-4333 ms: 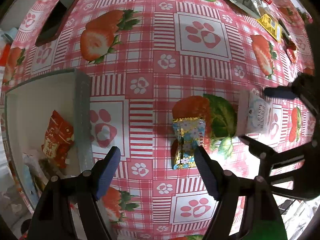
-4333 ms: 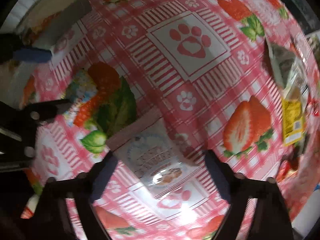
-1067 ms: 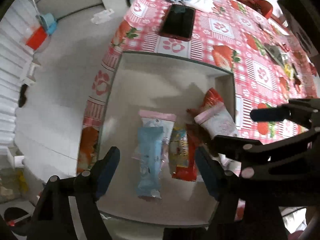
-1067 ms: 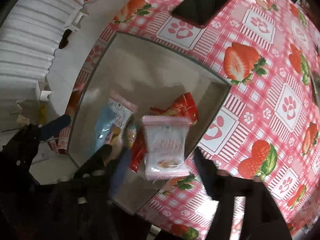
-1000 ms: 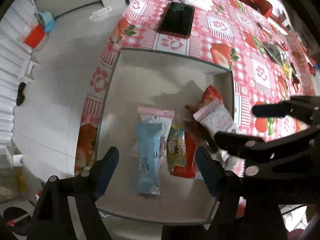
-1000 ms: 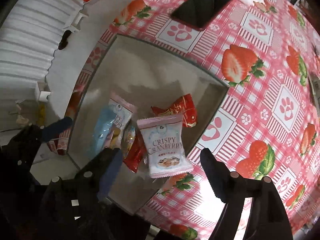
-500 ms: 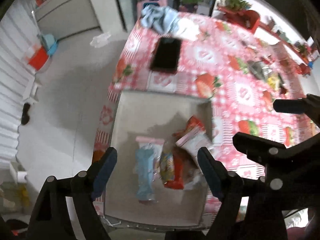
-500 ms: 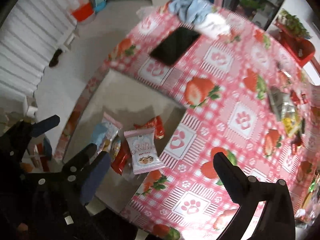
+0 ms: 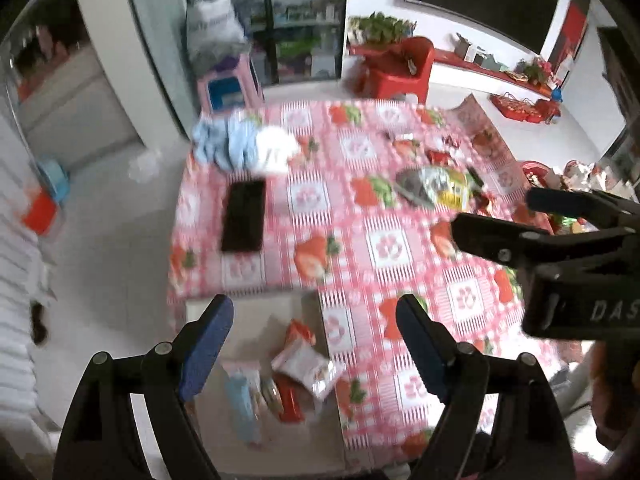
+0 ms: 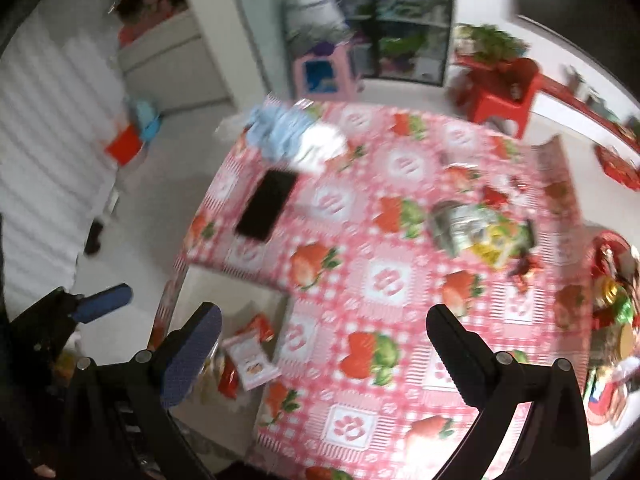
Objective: Organize snacks
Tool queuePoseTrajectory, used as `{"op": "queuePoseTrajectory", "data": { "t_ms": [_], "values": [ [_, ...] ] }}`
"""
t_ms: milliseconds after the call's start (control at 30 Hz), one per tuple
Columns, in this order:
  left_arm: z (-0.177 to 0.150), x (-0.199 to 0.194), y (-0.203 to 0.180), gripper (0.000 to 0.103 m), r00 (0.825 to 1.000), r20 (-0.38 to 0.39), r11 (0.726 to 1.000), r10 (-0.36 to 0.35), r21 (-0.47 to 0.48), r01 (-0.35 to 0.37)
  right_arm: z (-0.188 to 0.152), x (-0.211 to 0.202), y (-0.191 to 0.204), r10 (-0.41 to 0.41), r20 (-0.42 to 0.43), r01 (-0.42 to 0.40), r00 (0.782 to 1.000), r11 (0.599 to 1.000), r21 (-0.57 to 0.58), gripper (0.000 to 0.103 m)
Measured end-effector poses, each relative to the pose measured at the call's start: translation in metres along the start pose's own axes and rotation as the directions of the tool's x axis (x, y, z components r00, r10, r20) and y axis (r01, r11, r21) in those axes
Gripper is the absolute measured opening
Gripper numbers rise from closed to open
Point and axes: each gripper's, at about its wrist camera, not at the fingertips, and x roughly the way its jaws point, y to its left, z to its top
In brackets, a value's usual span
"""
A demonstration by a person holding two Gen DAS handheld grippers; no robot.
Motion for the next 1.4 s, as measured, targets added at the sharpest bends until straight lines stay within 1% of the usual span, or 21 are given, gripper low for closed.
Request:
{"op": "queuePoseTrajectory", "data": {
  "t_ms": [100, 133, 167, 233, 267, 433, 533, 600, 700, 1000, 1100, 1400],
  "values": [
    [0.024, -0.009, -0.022, 0.086, 0.999, 0.029, 0.999, -0.033, 0.004, 0.033, 0.007, -0.02, -0.03, -0.042, 0.044, 0.039, 0.998, 0.996, 0.074, 0.103],
    [0.033, -0.01, -0.032, 0.094, 0.999, 0.033, 0.999, -0.037, 0.005, 0.037, 0.008, -0.025, -0.039, -0.055, 0.053, 0.05, 0.997, 0.995, 0.09, 0.103],
    [0.038, -0.01, -0.038, 0.103, 0.999, 0.03, 1.0, -0.025, 0.006, 0.025, 0.01, -0.031, -0.048, -0.072, 0.063, 0.065, 0.995, 0.992, 0.108, 0.103],
    [0.047, -0.009, -0.056, 0.103, 0.999, 0.024, 0.999, 0.021, 0.029, -0.021, 0.011, -0.042, -0.062, -0.102, 0.075, 0.091, 0.992, 0.987, 0.131, 0.103],
    [0.051, -0.009, -0.065, 0.103, 0.999, 0.028, 0.998, 0.023, 0.049, -0.024, 0.012, -0.047, -0.069, -0.121, 0.086, 0.108, 0.989, 0.984, 0.141, 0.103],
    [0.06, -0.014, -0.096, 0.103, 0.999, 0.05, 0.995, -0.002, 0.097, -0.002, 0.016, -0.076, -0.094, -0.195, 0.138, 0.172, 0.971, 0.972, 0.162, 0.103],
    [0.065, -0.018, -0.107, 0.103, 0.998, 0.058, 0.994, -0.032, 0.108, 0.026, 0.017, -0.089, -0.103, -0.228, 0.161, 0.201, 0.96, 0.966, 0.164, 0.103],
    [0.068, -0.024, -0.111, 0.103, 0.997, 0.069, 0.994, -0.034, 0.108, 0.026, 0.018, -0.096, -0.108, -0.242, 0.174, 0.213, 0.955, 0.962, 0.169, 0.103],
    [0.071, -0.03, -0.116, 0.103, 0.996, 0.087, 0.993, -0.028, 0.114, 0.018, 0.02, -0.104, -0.113, -0.252, 0.189, 0.221, 0.949, 0.96, 0.173, 0.103],
    [0.077, -0.04, -0.122, 0.103, 0.994, 0.111, 0.993, 0.007, 0.116, -0.02, 0.025, -0.113, -0.116, -0.268, 0.198, 0.239, 0.943, 0.958, 0.16, 0.103],
    [0.077, -0.042, -0.122, 0.103, 0.993, 0.115, 0.993, 0.005, 0.117, -0.019, 0.026, -0.113, -0.116, -0.269, 0.194, 0.241, 0.943, 0.958, 0.158, 0.103],
    [0.077, -0.048, -0.12, 0.103, 0.993, 0.12, 0.994, 0.016, 0.109, -0.029, 0.027, -0.111, -0.112, -0.237, 0.178, 0.21, 0.955, 0.965, 0.154, 0.103]
  ]
}}
